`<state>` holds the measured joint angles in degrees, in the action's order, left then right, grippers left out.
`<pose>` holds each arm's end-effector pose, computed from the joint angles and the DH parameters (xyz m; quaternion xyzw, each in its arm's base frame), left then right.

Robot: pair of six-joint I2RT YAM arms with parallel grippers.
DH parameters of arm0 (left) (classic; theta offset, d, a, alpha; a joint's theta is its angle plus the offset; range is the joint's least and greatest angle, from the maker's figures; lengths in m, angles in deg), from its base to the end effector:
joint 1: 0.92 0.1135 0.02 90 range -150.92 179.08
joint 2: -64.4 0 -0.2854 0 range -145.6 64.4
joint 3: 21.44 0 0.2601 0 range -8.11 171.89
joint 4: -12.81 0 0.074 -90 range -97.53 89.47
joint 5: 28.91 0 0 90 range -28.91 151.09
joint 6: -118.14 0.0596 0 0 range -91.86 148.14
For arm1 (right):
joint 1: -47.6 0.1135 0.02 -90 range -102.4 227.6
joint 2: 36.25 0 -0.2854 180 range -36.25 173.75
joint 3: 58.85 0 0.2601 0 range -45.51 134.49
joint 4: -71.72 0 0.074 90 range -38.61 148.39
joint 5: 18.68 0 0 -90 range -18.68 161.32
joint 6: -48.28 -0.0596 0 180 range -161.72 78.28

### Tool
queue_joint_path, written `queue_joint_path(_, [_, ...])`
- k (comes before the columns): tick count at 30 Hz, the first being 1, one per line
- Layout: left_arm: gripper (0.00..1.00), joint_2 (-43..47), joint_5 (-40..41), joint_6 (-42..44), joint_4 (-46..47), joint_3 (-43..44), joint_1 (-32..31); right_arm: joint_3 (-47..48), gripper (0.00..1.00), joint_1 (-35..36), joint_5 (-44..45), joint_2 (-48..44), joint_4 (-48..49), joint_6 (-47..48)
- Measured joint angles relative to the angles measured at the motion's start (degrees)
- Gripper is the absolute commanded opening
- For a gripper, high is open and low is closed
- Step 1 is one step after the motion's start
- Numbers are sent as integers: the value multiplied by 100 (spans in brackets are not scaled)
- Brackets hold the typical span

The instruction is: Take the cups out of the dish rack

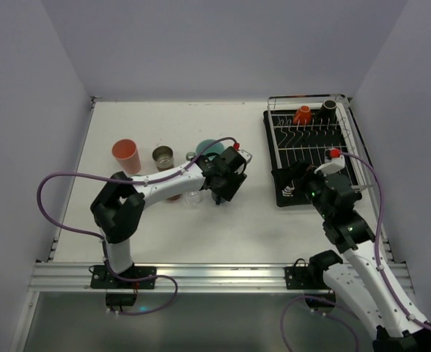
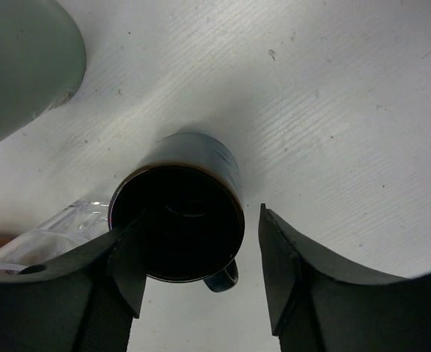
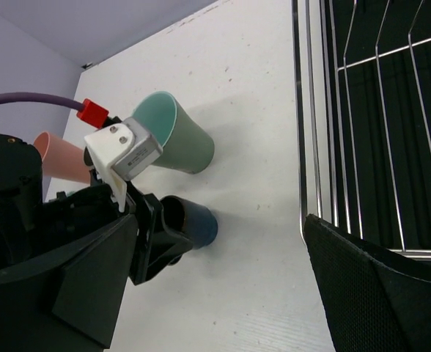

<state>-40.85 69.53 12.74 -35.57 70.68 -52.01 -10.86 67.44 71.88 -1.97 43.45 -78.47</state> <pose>0.2655 -0.3149 0.2129 0.2790 0.9257 -0.0749 0.2443 0.1565 0.0558 0.3023 0.1193 0.7820 0.2866 0.5405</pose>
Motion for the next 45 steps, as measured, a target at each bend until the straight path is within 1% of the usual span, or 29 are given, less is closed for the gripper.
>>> queue_joint_path(1, [68, 0, 22, 0, -11, 33, 0, 63, 97, -2, 13, 50, -9, 13])
queue_joint_path(2, [68, 0, 33, 2, -15, 44, 2, 131, 96, -4, 39, 103, -9, 28])
queue_joint_path(3, [73, 2, 46, 2, -26, 63, 0, 199, 95, -15, 61, 175, -17, 44])
queue_joint_path(5, [77, 22, 83, 4, -37, 94, 0, 334, 90, -42, 146, 317, -24, 90])
queue_joint_path(6, [81, 46, 101, 4, -52, 105, 0, 415, 88, -68, 179, 396, -37, 109])
queue_joint_path(9, [88, 195, 192, 9, -72, 164, 0, 741, 79, -216, 284, 782, -72, 203])
queue_joint_path(11, [91, 404, 256, 11, -68, 236, 0, 1075, 73, -361, 363, 1172, -57, 278])
queue_joint_path(15, [98, 1241, 293, 22, 127, 269, 0, 1799, 67, -748, 509, 2133, 46, 417])
queue_joint_path(17, [99, 1812, 289, 26, 332, 210, 2, 2197, 66, -988, 605, 2682, 46, 498])
queue_joint_path(21, [100, 3394, 289, 114, 968, -223, 2, 3191, 65, -1436, 855, 3871, 52, 730])
queue_joint_path(25, [100, 4791, 299, 267, 1462, -951, 2, 4277, 64, -1679, 1003, 5123, 90, 984])
queue_joint_path(29, [100, 5727, 463, 411, 1703, -1823, 2, 5388, 64, -1801, 1069, 6391, 13, 1272])
queue_joint_path(32, [100, 5939, 651, 516, 1709, -2271, 2, 6216, 64, -1843, 1165, 7241, -184, 1475])
queue_joint_path(36, [100, 5932, 750, 621, 1703, -2527, 2, 7169, 64, -1884, 1325, 8098, -542, 1692])
queue_joint_path(45, [100, 5945, 651, 623, 1810, -2621, 2, 8625, 65, -1904, 1456, 9261, -1309, 1930])
